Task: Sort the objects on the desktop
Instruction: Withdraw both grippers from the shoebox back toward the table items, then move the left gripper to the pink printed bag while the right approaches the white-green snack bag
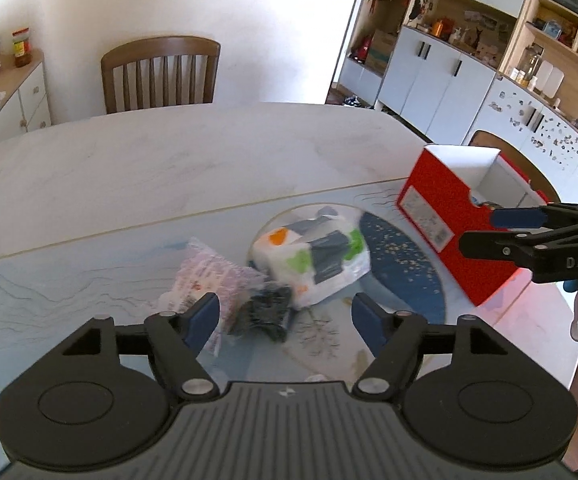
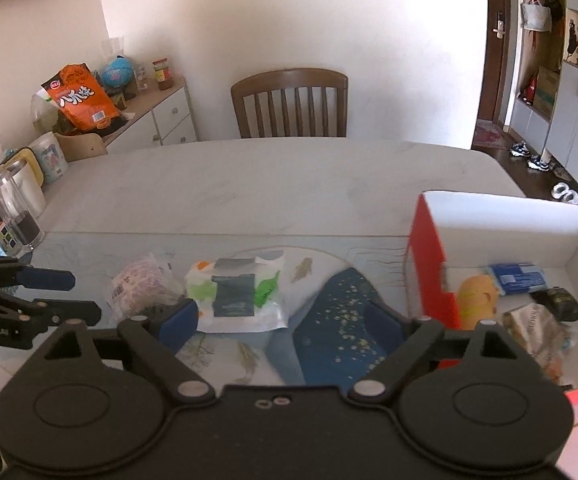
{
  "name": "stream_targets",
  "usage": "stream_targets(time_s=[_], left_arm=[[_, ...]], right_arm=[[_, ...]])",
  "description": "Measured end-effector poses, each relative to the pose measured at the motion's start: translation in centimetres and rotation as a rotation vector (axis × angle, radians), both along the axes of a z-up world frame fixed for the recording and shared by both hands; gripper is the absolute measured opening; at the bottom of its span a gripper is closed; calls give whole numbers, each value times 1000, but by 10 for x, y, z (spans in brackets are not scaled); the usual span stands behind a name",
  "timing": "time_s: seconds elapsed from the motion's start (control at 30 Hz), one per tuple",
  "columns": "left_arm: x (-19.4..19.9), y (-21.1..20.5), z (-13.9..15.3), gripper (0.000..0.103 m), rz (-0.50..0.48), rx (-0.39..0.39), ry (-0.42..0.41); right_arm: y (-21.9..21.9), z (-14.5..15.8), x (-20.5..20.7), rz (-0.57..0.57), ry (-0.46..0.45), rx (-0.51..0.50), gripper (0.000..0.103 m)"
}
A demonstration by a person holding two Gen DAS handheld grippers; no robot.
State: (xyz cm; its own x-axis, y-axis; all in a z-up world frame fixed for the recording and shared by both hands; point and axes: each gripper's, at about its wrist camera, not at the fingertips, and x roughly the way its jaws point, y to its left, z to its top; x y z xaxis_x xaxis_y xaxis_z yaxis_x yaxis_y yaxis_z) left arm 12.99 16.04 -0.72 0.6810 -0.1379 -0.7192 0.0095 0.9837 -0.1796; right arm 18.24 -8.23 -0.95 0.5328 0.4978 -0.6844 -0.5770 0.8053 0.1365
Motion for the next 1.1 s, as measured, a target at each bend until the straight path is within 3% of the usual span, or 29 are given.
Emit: stream_targets(time_s=[0.07,0.27,0.63,1.1], left_arm=[[4,7,-4,79,6,2,4],[18,26,-19,86,23,22,11],[50,52,-59,86,-16,47,67],[71,50,-74,86,-94,68,72]], right_arm=[[6,-2,1,-1,-5,4,102],[28,-11,11,-15,6,26,103],[77,-38,27,1,14,-15,103],[106,-65,40,6,21,-80,103]])
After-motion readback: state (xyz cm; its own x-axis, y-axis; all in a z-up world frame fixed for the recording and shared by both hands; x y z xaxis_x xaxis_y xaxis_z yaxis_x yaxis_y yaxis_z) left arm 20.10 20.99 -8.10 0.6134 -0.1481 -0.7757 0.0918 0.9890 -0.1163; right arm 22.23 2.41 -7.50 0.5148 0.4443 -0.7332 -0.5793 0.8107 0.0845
